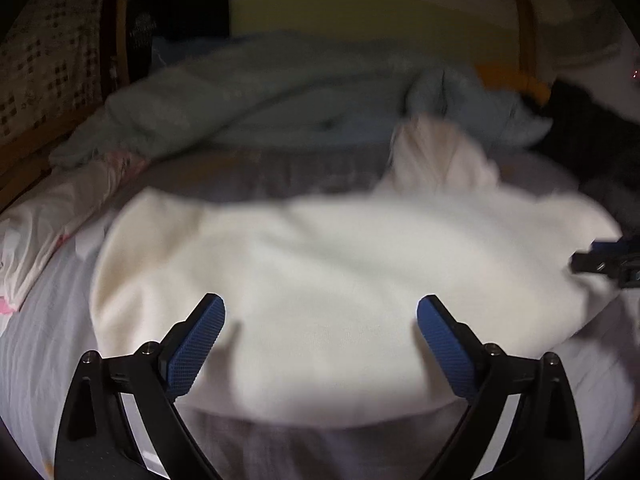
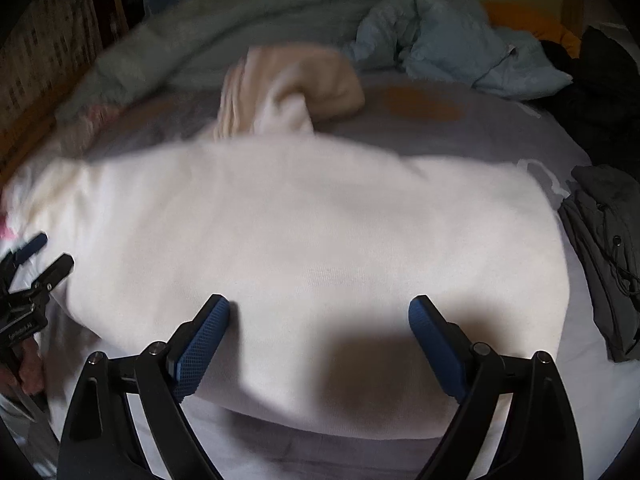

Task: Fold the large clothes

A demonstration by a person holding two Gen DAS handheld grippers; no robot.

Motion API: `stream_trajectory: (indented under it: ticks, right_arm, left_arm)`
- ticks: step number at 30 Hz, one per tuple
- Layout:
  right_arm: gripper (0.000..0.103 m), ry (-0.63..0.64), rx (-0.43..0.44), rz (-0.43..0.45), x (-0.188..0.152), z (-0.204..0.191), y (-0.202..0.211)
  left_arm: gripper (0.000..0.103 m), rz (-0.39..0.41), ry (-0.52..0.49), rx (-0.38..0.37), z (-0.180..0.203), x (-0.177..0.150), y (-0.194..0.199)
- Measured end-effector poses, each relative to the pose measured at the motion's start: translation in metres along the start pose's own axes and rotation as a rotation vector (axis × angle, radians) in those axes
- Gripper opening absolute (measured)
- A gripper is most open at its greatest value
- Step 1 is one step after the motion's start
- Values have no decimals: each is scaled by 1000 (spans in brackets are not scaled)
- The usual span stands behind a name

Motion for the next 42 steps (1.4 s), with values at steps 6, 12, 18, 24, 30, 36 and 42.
stream_trajectory:
  ticks: [6, 12, 18, 24, 30, 36, 42]
  right_arm:
    - [92, 41, 33, 168, 40, -15, 40]
    - [86, 45, 103, 125, 109, -54, 32]
    - [60, 5, 93, -8, 185, -90, -51]
    - [51, -88, 64, -116, 218, -101, -149]
    - [11, -111, -126, -34, 221, -58, -150]
    - [10, -176, -170, -50, 172, 15, -120]
    - [11, -183, -129, -202, 126, 42, -129]
  left_arm:
    - [97, 84, -67, 16, 4, 62, -7]
    - [88, -4, -9, -141, 10, 131, -90]
    - [70, -125, 104, -212, 0, 177, -177]
    - [69, -138, 143, -290, 1, 194, -207]
    - [69, -187, 64, -401, 43, 184, -221]
    - [70, -269, 77, -494, 90, 174, -242]
    - [9, -183, 10, -370, 94, 175, -224]
Point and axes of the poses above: each gripper's, at about its wrist camera, not at the fingertips, and y roughly against the way its jaws point, z to its right, x to its top, the point moved 9 cm from there along -y, roughly the way its jaws point, and after that the axes turned 11 degrees about -y, right-handed, at the moved point
